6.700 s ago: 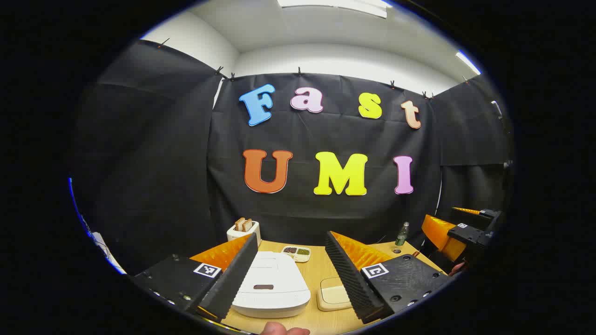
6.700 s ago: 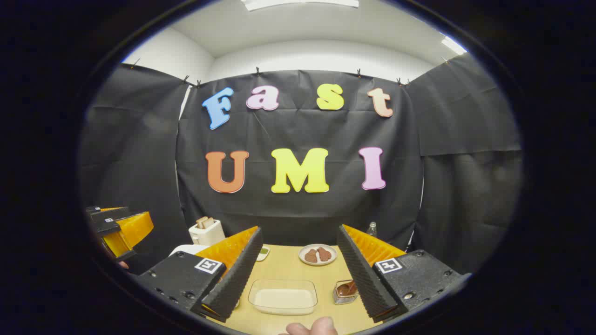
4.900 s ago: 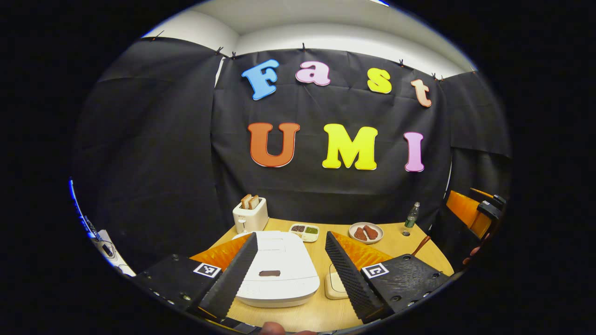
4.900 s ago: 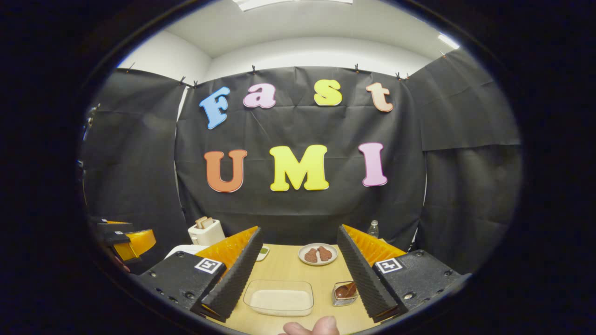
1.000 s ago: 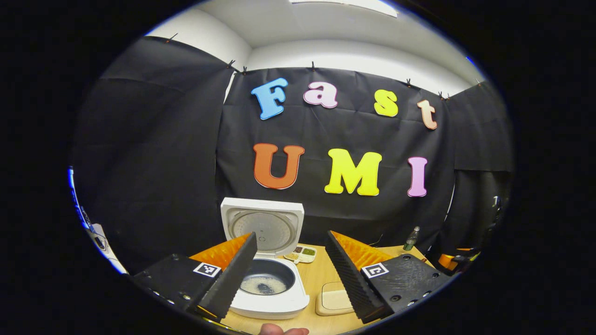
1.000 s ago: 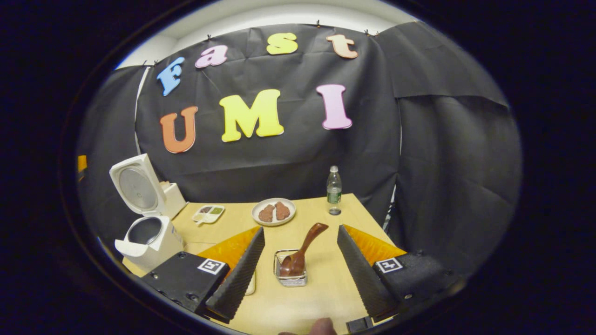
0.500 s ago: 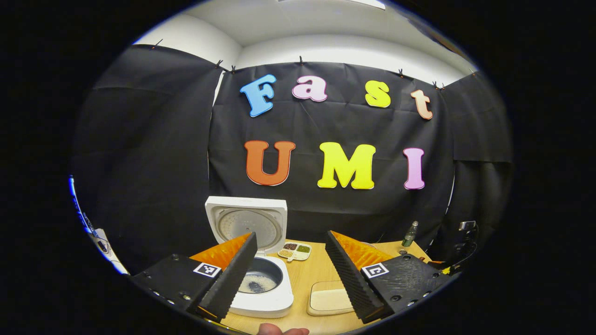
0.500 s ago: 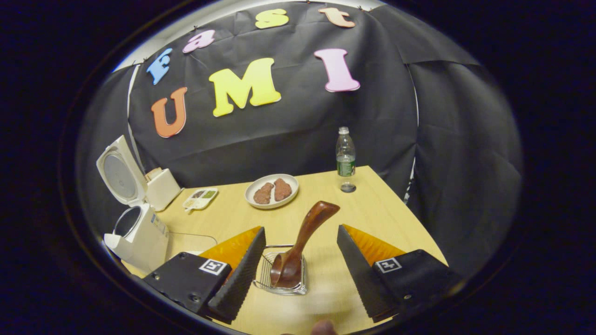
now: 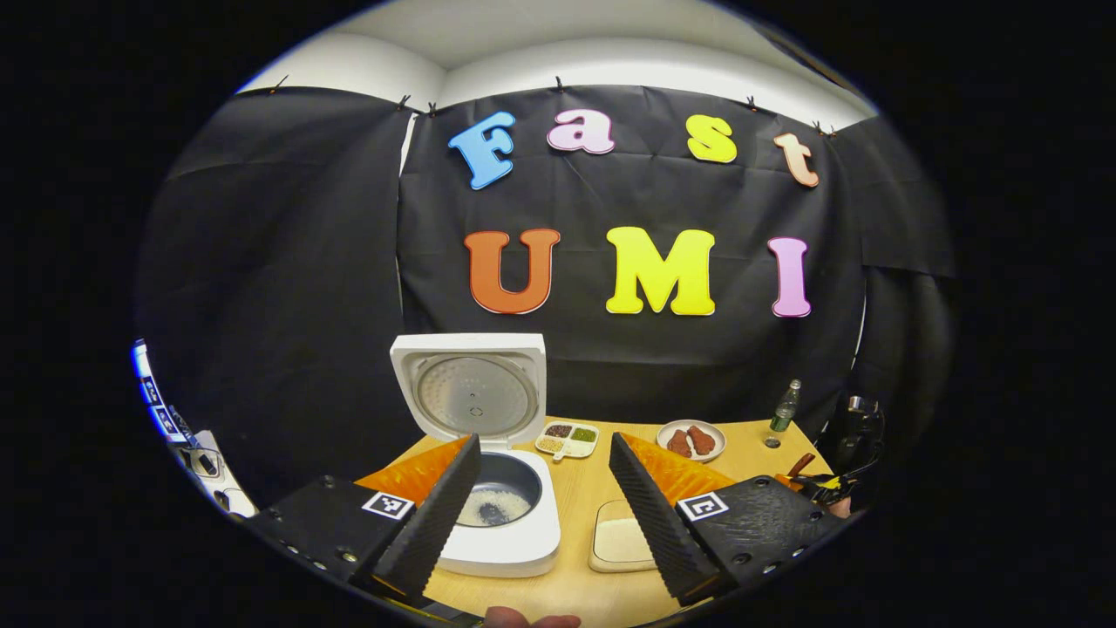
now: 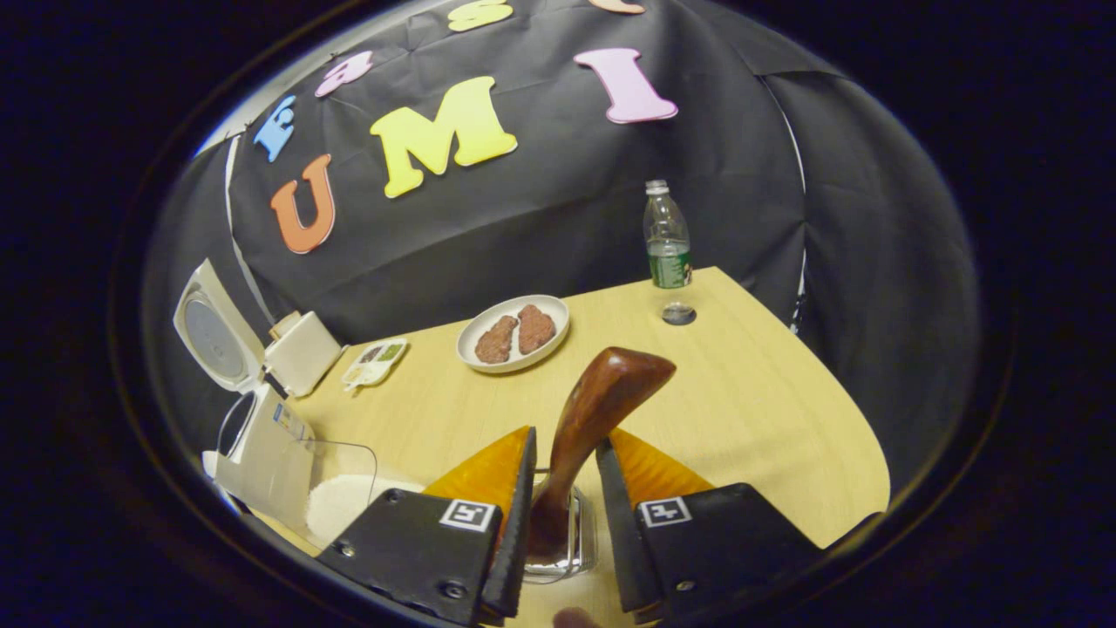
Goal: Close the left gripper, press the button to open the rice cooker; take a wooden spoon from the chopstick holder with the right hand, scoop a spoonful of rice and pour it into the rice cooker, then put the wooden spoon back into the chopstick holder.
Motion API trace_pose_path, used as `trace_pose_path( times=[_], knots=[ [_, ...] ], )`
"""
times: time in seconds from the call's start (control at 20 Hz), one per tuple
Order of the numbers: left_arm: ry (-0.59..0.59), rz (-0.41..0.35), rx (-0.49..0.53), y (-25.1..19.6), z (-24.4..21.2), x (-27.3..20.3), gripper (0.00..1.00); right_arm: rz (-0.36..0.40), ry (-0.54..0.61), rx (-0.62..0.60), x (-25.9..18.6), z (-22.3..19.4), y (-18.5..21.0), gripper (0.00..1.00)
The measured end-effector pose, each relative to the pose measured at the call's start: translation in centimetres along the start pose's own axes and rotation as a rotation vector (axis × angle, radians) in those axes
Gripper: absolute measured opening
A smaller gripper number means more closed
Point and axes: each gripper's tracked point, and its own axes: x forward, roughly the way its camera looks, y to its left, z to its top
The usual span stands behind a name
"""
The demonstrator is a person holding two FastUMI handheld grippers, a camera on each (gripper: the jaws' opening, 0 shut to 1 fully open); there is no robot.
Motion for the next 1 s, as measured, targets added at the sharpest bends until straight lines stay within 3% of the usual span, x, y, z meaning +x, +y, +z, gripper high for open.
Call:
trace_pose_path(
  times=[0.05, 0.15, 0.4, 0.75, 1.0],
  knots=[
    [0.000, 0.000, 0.000, 0.0, 0.0, 0.1, 0.94, 0.000, 0.001, 0.004, -0.1, 0.0, 0.0, 0.37],
    [-0.002, 0.003, -0.007, 0.2, 0.1, 0.3, 0.94, 0.010, 0.016, 0.017, -0.5, 0.0, 0.3, 0.27],
    [-0.011, -0.003, -0.044, 1.0, 0.0, 0.6, 0.94, 0.013, 0.041, 0.017, -2.1, -0.1, 1.5, 0.17],
    [-0.052, -0.021, -0.101, 5.0, 0.6, 0.4, 0.95, -0.083, -0.060, -0.003, -6.3, 4.9, 3.9, 0.12],
    [-0.070, -0.049, -0.107, 9.4, 0.9, 0.6, 0.94, -0.107, -0.171, -0.107, -10.4, 7.9, 10.8, 0.11]
  ],
)
